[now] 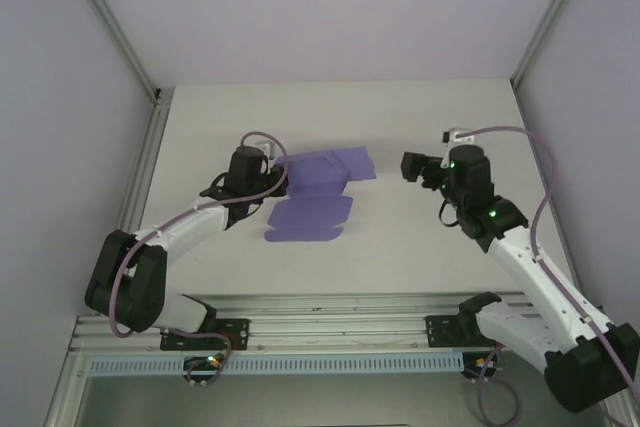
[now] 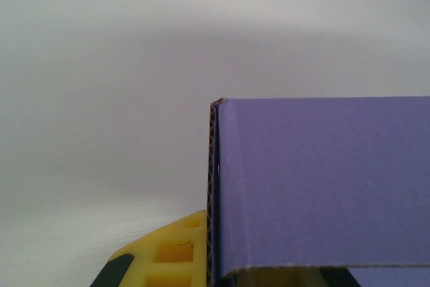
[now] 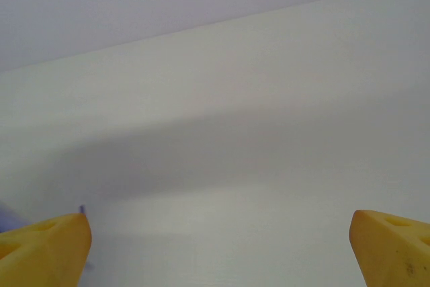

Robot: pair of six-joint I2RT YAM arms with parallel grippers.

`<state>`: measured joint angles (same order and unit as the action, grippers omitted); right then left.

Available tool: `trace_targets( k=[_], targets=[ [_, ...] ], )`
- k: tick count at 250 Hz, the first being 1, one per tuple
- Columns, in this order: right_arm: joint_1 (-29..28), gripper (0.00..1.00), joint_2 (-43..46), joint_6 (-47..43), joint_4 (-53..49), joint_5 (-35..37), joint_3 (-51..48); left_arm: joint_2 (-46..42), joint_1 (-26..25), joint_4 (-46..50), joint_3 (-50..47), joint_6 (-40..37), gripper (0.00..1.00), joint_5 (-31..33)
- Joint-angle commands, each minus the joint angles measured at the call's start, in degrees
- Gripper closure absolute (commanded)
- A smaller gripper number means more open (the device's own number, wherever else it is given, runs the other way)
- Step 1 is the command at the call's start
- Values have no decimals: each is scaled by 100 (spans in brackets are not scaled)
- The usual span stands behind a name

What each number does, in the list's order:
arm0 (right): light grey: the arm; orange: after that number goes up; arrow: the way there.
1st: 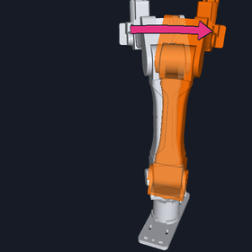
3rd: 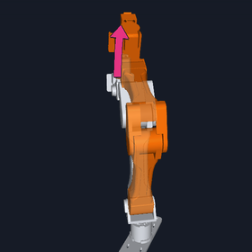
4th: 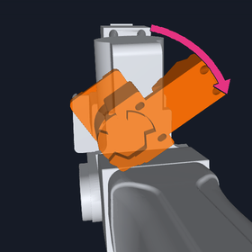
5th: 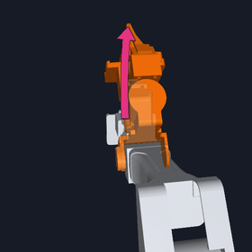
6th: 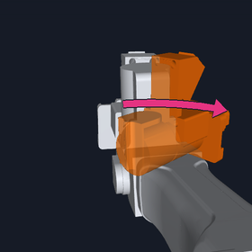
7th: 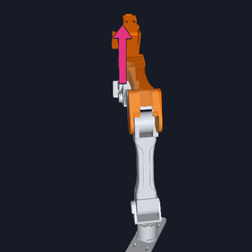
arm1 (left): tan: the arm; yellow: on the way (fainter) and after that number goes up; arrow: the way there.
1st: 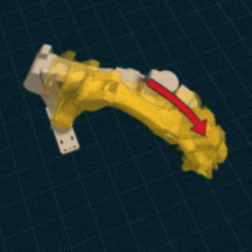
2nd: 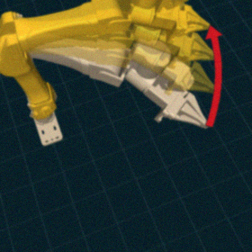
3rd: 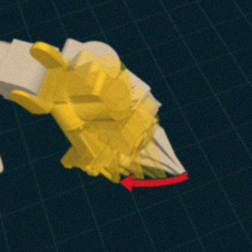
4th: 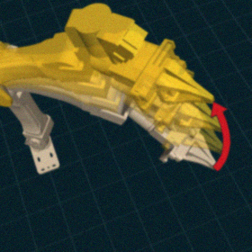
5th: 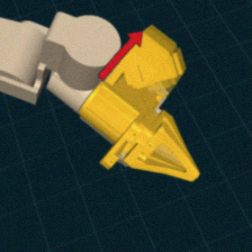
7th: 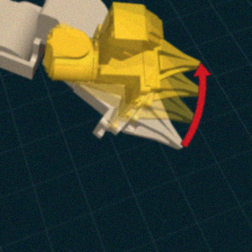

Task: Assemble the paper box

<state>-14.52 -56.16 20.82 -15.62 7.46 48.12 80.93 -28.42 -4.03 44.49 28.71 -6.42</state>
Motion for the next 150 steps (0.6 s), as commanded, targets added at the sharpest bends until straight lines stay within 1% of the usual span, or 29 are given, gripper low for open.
trace_targets(
  k=[1,18,40,56,67,102,150],
  targets=[
    [236,1,-525,-302,-570,-1046,393,-88,-39,-299,-120,-190,100,-373],
    [234,0,-1013,-422,-490,-1484,630,-141,-77,-317,-143,-212,100,-309],
    [226,0,-1617,-430,-454,-2235,972,-172,-78,-285,-134,-180,100,-238],
    [181,3,-1976,-438,-523,-2784,1162,-193,-88,-256,-125,-182,100,-204],
    [99,4,-2148,-454,-590,-2992,1233,-220,-86,-271,-125,-165,100,-169],
    [-265,4,-2276,-844,-661,-3503,1218,-277,-75,-214,-75,-126,100,-59],
    [-628,4,-2220,-736,-354,-3934,1060,-202,-78,-151,-11,-52,100,82]
  ],
)
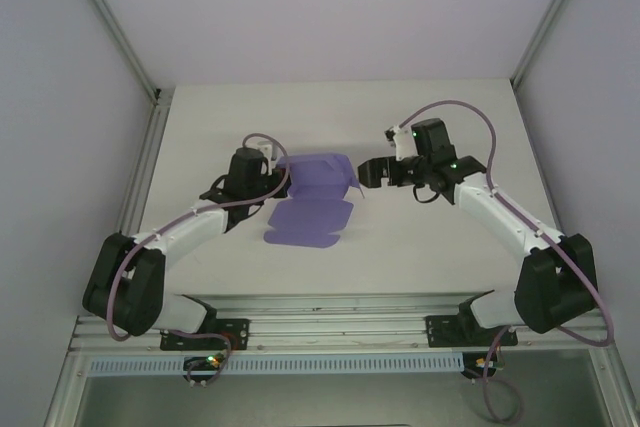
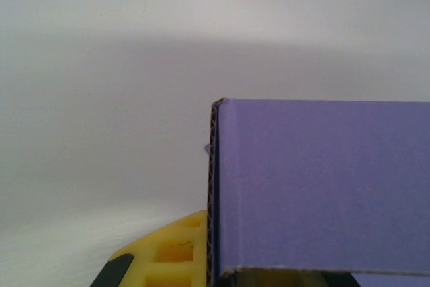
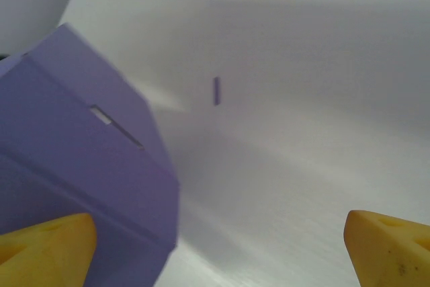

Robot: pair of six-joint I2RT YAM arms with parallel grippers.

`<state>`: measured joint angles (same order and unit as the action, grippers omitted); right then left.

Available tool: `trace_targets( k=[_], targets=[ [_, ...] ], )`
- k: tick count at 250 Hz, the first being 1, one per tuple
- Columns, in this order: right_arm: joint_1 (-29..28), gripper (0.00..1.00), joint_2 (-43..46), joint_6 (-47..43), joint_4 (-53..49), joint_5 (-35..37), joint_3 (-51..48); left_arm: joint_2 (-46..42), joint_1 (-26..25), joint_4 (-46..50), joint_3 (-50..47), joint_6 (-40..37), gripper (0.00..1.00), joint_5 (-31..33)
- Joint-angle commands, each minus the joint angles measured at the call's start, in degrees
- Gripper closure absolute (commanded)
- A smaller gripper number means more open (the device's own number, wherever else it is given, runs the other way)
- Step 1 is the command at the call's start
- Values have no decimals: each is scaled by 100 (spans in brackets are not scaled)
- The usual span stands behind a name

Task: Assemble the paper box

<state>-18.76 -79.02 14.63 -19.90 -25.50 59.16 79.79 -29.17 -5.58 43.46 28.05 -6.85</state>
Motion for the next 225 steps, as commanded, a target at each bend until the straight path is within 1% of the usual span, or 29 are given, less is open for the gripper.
trace_targets(
  k=[1,40,65,71,83,101,114,124,139,161,174,187,206,225],
  targets=[
    [-214,4,69,-118,78,-639,-44,-83,-2,13,97,15,100,129],
    [-574,4,-61,-143,134,-524,64,-26,-6,41,149,65,100,110],
    [-821,7,-457,-238,108,-330,272,-30,-1,25,158,80,100,47],
    [-883,9,-530,-257,116,-236,325,-31,-4,23,167,84,100,44],
    [-999,17,-686,-283,127,-80,443,-46,-10,22,171,93,100,35],
    [-1156,21,-891,-312,177,159,608,-63,-20,31,163,93,100,43],
    [-1274,22,-1019,-353,235,417,703,-76,-21,31,166,99,100,44],
    [-1384,25,-1093,-360,297,814,760,-70,-30,39,162,95,100,48],
    [-1521,34,-1144,-481,297,1367,836,-82,-28,57,158,99,100,52],
    [-1739,40,-1205,-637,71,2463,1033,-108,-36,84,136,93,100,64],
    [-1917,41,-1224,-783,-69,3252,1146,-115,-45,65,136,90,100,70],
    [-2096,44,-1262,-889,-81,3925,1191,-109,-65,95,136,97,100,71],
    [-2211,45,-1316,-859,81,4474,1164,-94,-118,84,160,80,100,68],
    [-2209,41,-1358,-818,300,4562,1090,-64,-152,101,180,81,100,85]
  ],
)
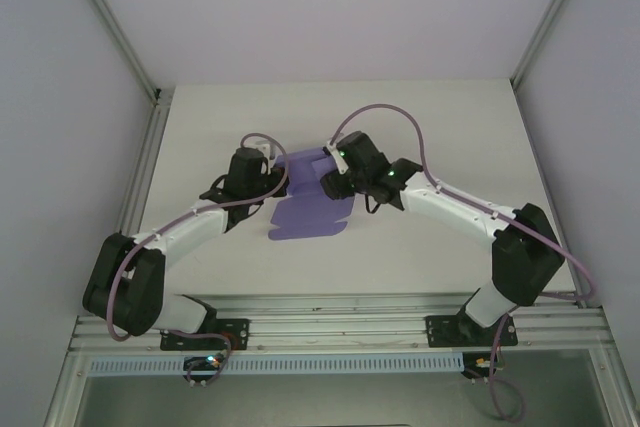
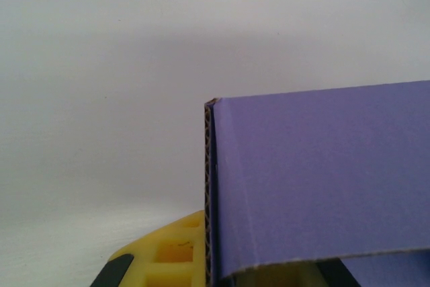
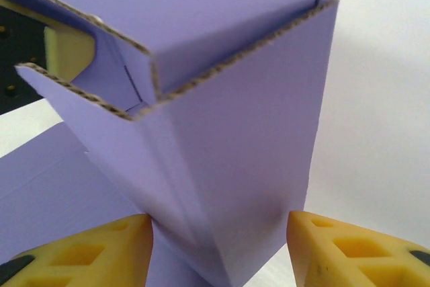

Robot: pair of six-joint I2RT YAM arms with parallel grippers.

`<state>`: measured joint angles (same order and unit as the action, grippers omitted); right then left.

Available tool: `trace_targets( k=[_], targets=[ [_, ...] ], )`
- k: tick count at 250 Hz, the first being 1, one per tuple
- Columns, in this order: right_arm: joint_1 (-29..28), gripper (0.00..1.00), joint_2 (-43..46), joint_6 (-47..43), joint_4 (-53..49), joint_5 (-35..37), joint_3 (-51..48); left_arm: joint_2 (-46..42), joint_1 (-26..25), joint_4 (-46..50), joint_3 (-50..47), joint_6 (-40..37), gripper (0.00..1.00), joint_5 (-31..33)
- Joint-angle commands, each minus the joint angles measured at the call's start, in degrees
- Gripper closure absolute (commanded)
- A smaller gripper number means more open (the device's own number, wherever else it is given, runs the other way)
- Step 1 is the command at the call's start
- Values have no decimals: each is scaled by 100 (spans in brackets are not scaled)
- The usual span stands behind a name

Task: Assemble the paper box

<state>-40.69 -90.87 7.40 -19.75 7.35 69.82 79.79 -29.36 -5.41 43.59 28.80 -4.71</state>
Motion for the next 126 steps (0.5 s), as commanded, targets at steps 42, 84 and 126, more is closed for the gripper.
trace_targets(
  k=[42,84,126],
  targets=[
    [-18,42,-348,-92,543,851,29,-31,-188,137,211,10,100,-74],
    [-16,53,-569,-72,920,911,-9,-50,-338,40,237,-6,100,-48],
    [-40,86,-690,-105,1305,1169,-46,-17,-403,181,331,-10,100,68]
  ],
)
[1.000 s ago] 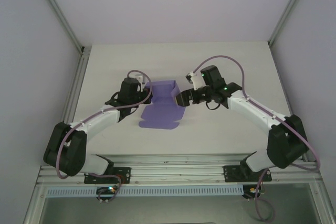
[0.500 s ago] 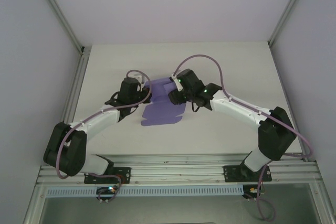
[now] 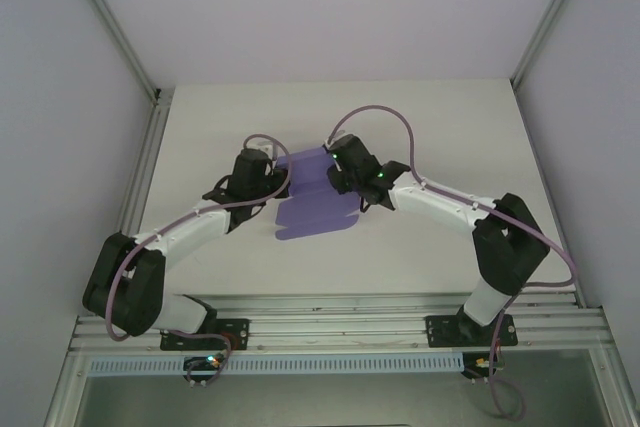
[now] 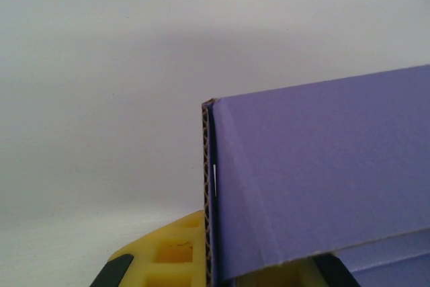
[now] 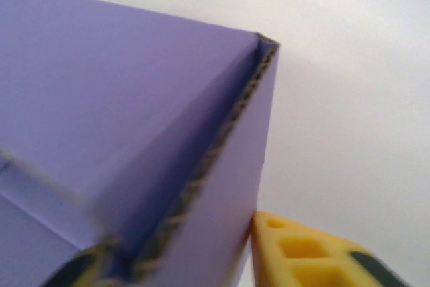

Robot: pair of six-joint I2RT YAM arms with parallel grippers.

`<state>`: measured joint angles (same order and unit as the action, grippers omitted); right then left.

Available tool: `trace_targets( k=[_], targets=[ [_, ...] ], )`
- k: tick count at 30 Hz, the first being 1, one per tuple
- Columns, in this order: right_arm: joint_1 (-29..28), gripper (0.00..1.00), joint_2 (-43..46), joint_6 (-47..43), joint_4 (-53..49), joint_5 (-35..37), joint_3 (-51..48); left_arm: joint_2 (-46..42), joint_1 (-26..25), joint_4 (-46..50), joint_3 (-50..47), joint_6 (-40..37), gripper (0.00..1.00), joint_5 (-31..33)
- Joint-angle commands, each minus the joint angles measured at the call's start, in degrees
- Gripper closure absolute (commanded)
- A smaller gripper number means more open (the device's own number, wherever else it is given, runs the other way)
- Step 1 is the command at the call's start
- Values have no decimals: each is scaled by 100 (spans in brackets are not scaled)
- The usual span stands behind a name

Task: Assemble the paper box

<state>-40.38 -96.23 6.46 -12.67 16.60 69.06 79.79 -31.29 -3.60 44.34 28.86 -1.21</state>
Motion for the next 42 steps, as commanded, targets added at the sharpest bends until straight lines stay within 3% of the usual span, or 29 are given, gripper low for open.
trace_targets(
  k=[1,6,14,18,21,29,32,34,36,40,42],
  targets=[
    [-69,86,-157,-3,593,272,39,-25,-215,4,258,-19,100,-269],
    [-128,99,-398,256,-49,2175,343,-108,-340,321,385,126,100,189],
    [-76,100,-1087,178,-1437,4803,744,-183,-351,1075,607,556,100,815],
    [91,98,-1135,830,-1978,5048,825,-122,-337,1246,664,669,100,981],
    [109,96,-1220,792,-1818,5585,804,-31,-307,1335,729,718,100,918],
    [233,93,-1432,1098,-1684,5861,1133,145,-308,1291,811,896,100,639],
    [245,93,-1349,882,-1350,5203,1081,179,-332,1197,809,893,100,553],
    [262,91,-1011,667,-540,4000,622,228,-326,1147,821,871,100,493],
    [290,81,-588,443,507,2677,13,237,-328,1079,804,847,100,407],
    [316,71,39,-348,2470,18,-1175,254,-333,900,787,794,100,241],
    [333,63,220,-394,2744,-632,-1418,278,-328,944,822,770,100,230]
  ],
)
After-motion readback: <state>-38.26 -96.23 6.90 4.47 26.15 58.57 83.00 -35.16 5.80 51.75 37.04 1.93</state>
